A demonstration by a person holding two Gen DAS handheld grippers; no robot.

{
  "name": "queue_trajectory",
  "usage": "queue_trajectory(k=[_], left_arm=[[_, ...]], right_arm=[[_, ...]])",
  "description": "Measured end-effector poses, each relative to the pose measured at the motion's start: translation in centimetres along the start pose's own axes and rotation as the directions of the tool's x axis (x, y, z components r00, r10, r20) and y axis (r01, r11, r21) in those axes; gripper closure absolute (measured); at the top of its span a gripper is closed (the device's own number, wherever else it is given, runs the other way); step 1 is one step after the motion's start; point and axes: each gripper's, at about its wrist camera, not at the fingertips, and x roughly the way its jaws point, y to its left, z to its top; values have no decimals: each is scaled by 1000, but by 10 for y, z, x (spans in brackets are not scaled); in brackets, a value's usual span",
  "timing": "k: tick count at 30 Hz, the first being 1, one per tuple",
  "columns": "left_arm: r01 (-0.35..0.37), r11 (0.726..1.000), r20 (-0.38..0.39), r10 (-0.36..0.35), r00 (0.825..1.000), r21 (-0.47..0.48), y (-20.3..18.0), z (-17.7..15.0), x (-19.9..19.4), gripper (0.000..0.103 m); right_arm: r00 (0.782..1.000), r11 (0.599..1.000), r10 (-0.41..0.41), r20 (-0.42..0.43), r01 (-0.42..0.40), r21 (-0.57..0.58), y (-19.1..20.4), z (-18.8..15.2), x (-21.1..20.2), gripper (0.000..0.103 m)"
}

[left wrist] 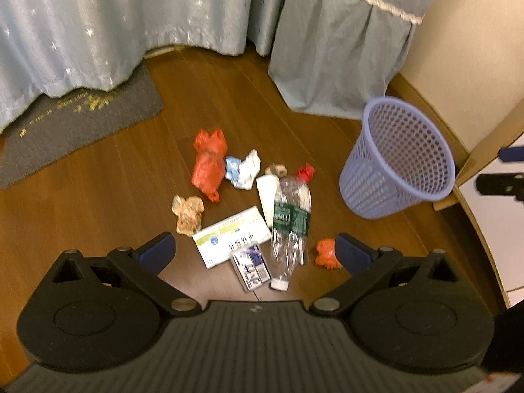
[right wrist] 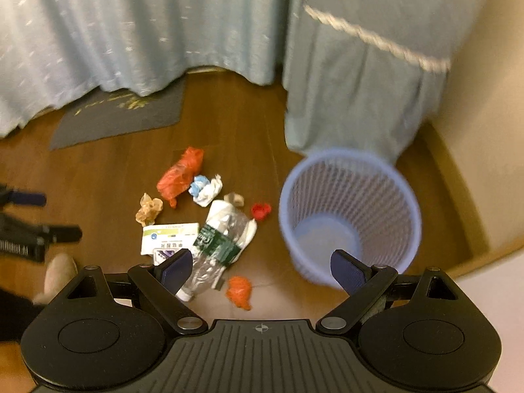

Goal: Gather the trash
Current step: 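Move the right tool to the lavender wastebasket rim, then grasp the wastebasket rim with the right tool and tilt it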

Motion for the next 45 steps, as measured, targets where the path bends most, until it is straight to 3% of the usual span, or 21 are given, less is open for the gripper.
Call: queue_trajectory(k=[9,17,20,23,28,35,45], left_arm=[[-59,994,89,51,995,96,-2,51,-52,1],[-68,981,112,48,993,179,6,86,-64,1],[-26,979,92,7,996,201,19,89,-42,1],[-5,973,89,-16,996,231,32,85,-8,1],[74,978,55,-87,995,195,57,69,53,1],[93,987,56,-101,993,130,76,42,118,1],[88,987,96,-101,990,133,85,22,159,1]], right_arm=[[993,996,13,119,-2,-91,-35,44,-56,13],[981,994,83,174,-68,-90,-79,42,-27,13],[980,996,88,176,-81,-44,-91,24,7,13],[984,998,47,169,-37,-60,-86,-3,56,14],[983,985,52,175,-21,-172,-62,-47,123,14],[977,975,77,197,-32,-220,-46,-73,183,14],[973,963,36,226,26,-267,-43,-91,227,42]])
